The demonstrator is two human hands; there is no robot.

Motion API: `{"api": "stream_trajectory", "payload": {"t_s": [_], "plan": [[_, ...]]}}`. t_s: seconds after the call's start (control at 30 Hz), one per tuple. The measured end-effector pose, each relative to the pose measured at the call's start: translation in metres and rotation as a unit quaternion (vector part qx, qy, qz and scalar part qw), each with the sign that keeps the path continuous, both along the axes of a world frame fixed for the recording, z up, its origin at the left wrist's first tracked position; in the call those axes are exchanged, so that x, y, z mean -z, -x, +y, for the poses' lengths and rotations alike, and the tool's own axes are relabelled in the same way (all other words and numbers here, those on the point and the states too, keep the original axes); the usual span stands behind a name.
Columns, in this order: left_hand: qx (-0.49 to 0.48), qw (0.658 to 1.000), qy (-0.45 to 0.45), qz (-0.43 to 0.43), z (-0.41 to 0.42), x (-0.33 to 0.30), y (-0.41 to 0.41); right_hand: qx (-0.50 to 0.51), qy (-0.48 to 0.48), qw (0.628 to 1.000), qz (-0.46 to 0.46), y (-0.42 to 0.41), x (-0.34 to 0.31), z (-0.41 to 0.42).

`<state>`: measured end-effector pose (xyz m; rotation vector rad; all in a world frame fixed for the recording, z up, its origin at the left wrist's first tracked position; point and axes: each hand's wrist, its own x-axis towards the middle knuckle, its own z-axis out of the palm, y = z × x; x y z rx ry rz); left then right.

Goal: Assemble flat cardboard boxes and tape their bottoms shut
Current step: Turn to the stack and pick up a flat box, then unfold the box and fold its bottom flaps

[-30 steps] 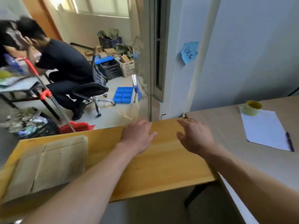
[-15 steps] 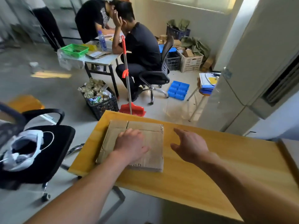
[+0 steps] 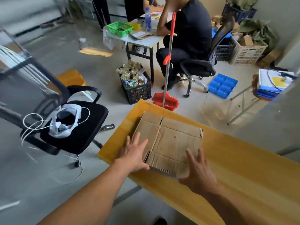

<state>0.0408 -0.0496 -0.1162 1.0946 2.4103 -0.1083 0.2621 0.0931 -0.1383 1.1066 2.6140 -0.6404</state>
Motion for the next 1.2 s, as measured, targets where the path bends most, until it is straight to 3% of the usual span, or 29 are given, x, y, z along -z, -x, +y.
{"api": "stream_trajectory", "payload": {"t_s": [0.17, 0.3, 0.7, 0.87, 0.97, 1.07, 1.2], "plan": [[-0.021, 0.999, 0.031, -0.038, 0.001, 0.040, 0.008, -0.013, -0.008, 1.000, 0.005, 0.003, 0.021, -0.009], [-0.030, 0.999, 0.030, 0.009, -0.004, 0.057, 0.002, 0.001, -0.016, 1.000, 0.002, -0.001, 0.023, -0.010], [-0.044, 0.997, -0.038, 0.048, -0.012, 0.046, 0.005, 0.013, -0.002, 1.000, 0.017, -0.003, 0.022, -0.003], [-0.008, 0.981, -0.181, 0.063, -0.012, -0.002, 0.014, 0.047, 0.039, 0.994, 0.096, -0.015, -0.006, 0.004], [-0.008, 0.948, -0.309, 0.068, 0.006, -0.049, 0.015, 0.069, 0.017, 0.963, 0.262, -0.021, -0.037, 0.011], [-0.027, 0.931, -0.359, 0.052, 0.046, -0.107, 0.004, 0.115, -0.027, 0.916, 0.383, -0.023, -0.089, 0.031], [-0.029, 0.915, -0.401, -0.021, 0.103, -0.183, -0.024, 0.201, -0.053, 0.896, 0.393, -0.045, -0.178, 0.076]]}}
